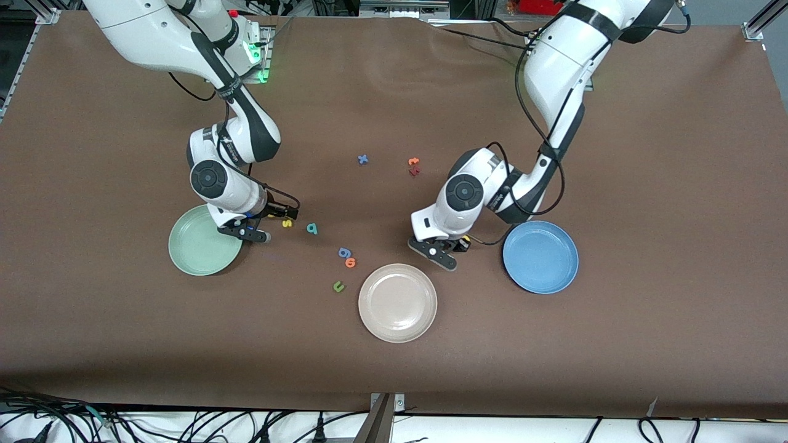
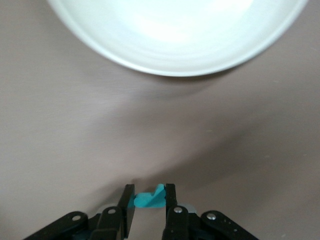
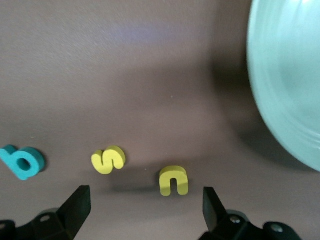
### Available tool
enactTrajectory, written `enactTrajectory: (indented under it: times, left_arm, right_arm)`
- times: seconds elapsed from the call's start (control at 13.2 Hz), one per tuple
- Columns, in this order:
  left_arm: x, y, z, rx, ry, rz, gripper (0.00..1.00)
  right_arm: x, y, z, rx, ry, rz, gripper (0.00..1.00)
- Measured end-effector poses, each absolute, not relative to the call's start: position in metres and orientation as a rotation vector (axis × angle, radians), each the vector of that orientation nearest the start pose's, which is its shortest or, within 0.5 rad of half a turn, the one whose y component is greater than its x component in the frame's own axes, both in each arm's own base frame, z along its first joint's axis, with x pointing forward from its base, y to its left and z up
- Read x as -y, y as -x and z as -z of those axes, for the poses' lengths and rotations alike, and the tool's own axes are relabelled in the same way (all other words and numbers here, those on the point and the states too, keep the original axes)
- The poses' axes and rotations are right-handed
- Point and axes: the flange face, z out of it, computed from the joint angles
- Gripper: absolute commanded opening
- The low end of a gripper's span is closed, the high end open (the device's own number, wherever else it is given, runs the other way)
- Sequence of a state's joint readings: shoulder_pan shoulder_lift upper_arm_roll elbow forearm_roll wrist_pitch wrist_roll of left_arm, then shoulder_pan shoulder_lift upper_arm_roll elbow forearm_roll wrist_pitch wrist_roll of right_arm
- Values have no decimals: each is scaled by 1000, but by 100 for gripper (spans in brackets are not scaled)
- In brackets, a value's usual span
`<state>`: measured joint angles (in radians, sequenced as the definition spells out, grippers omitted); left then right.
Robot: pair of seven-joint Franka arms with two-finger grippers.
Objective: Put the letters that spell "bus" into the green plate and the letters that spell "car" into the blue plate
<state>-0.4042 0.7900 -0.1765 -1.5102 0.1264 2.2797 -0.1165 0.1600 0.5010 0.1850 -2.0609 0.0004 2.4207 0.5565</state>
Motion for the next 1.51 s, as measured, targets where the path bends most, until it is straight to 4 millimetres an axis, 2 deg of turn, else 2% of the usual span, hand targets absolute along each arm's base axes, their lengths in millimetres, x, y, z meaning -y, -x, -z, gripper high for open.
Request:
enactTrajectory:
  times: [0.23, 0.38, 0.45, 0.53, 0.6, 0.68, 0.98, 1.06, 1.21, 1.36, 1.44, 1.51]
  left_arm:
    - [312, -628, -247, -710, 3033, -163, 19]
    - [261, -644, -264, -747, 3010, -230, 22]
    - [235, -652, -263, -772, 3007, -252, 45]
    - [213, -656, -258, -786, 3006, -275, 99]
    - [200, -656, -251, -792, 3006, -299, 100]
    - [196, -655, -246, -796, 3005, -315, 100]
    - [212, -649, -246, -836, 3000, -313, 100]
    - [220, -648, -247, -852, 3000, -305, 100]
    - [251, -638, -248, -880, 2992, -285, 100]
    - [283, -632, -245, -872, 3004, -210, 99]
    - [293, -632, -242, -878, 3015, -152, 82]
    - [302, -631, -236, -895, 3020, -116, 58]
  right_arm:
    - [-194, -540, -175, -356, 3091, -264, 99]
    - [-193, -540, -175, -359, 3091, -265, 99]
    - [-191, -541, -175, -365, 3092, -264, 99]
    - [-187, -542, -175, -375, 3093, -263, 99]
    - [-183, -544, -174, -386, 3095, -262, 99]
    - [-179, -545, -174, -393, 3096, -260, 99]
    - [-173, -546, -173, -399, 3099, -261, 98]
    - [-173, -546, -172, -399, 3099, -263, 94]
    - [-173, -546, -170, -399, 3099, -267, 86]
    - [-173, -545, -169, -398, 3100, -271, 66]
    - [-174, -545, -169, -397, 3100, -272, 57]
    - [-175, -545, -169, -394, 3099, -269, 50]
